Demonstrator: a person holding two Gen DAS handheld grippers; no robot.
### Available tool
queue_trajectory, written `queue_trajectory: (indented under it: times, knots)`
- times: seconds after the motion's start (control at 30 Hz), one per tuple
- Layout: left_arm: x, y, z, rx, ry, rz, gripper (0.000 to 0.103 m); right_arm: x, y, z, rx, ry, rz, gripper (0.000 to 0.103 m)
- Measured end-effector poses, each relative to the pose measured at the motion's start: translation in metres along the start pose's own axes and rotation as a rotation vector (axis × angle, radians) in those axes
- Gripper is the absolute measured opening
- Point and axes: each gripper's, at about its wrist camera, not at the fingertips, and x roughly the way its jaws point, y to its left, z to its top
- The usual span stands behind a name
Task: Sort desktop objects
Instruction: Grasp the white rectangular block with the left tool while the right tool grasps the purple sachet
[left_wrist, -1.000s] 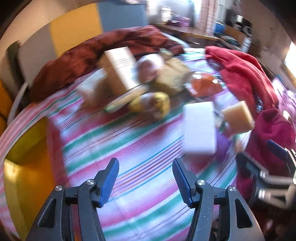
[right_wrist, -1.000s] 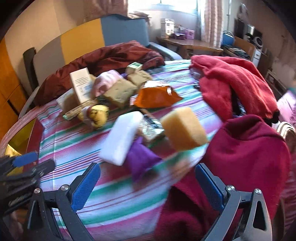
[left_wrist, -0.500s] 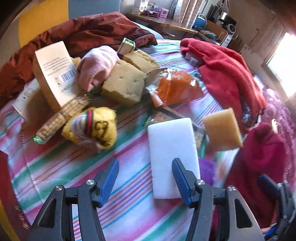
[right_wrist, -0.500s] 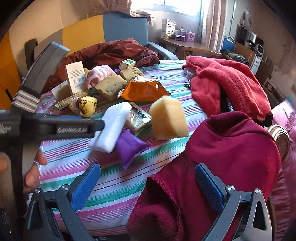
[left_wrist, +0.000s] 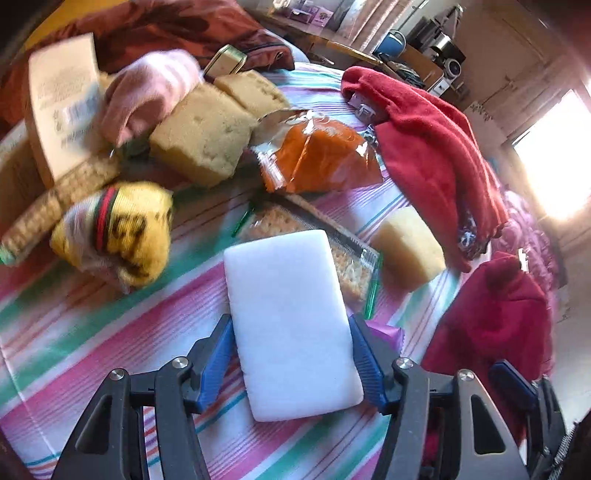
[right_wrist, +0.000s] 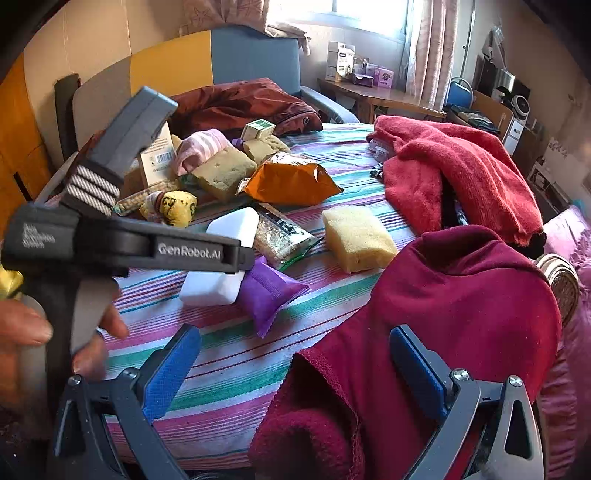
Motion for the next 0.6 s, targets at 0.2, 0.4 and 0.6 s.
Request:
queue_trajectory:
  times: [0.2, 0.4, 0.6]
  knots:
    - [-0.018, 0.018, -0.016, 0.034, -0.016, 0.085, 0.059, 0.001, 0.009, 0.002, -0.045, -0.015, 0.017, 0.091]
    - [-0.035, 0.027, -0.043, 0.120, -0.044, 0.198, 0.060, 0.024, 0.022, 0.013, -0.086, 0.032, 0.092, 0.070]
    - [-0.045, 0.037, -0.060, 0.144, -0.074, 0.248, 0.061, 0.050, 0.022, 0.032, -0.107, 0.068, 0.070, 0.075]
